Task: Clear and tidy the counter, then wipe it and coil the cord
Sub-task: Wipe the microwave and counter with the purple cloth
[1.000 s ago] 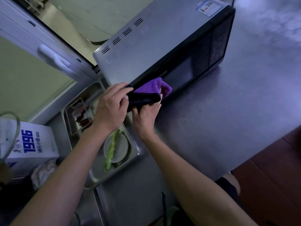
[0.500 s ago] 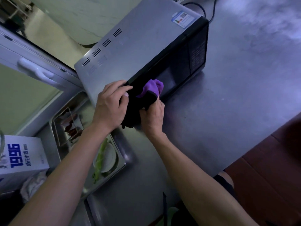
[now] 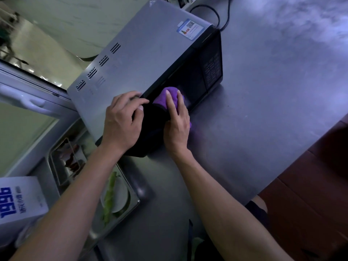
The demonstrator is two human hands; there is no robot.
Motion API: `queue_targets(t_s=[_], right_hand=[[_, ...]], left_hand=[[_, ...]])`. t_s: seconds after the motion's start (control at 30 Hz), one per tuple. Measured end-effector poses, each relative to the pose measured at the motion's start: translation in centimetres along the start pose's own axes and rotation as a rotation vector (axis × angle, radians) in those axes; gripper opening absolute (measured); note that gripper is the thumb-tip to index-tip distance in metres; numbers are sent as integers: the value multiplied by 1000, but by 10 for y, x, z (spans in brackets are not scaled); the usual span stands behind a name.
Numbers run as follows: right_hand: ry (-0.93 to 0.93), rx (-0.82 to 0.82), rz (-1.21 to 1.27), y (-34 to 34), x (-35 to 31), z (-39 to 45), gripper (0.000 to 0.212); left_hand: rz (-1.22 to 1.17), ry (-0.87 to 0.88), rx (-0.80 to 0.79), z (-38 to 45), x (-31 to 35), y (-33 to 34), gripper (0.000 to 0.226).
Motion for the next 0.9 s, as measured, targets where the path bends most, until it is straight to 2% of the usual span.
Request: queue_targets(t_s=[0.1, 0.23, 0.33, 0.5, 0.7, 0.9], right_hand=[[24, 112, 52, 16, 0, -8, 56], [132, 163, 44, 32, -4, -18, 59], [181, 93, 12, 47, -7, -36, 69], [256, -93, 126, 72, -9, -73, 87], [139, -245, 70, 100, -17, -130, 87], [97, -267, -8, 114, -10, -142, 77]], left_hand=[[-13, 32, -15, -6, -5, 1, 28], [-45, 70, -5, -16, -14, -1, 29], [-52, 77, 19, -30, -24, -6, 29], [-65, 83, -2, -54, -39, -11, 31], [-59, 106, 1, -69, -51, -14, 34], [8, 136, -7, -64, -49, -11, 39]])
Point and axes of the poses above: each hand's wrist, its own z-axis towards the middle knuckle, its own y-axis out of the palm, x = y × z, the point moved 4 cm from there along z, towards the middle knuckle, and after that the axes turned 14 degrees about y, right-handed, at the moved point
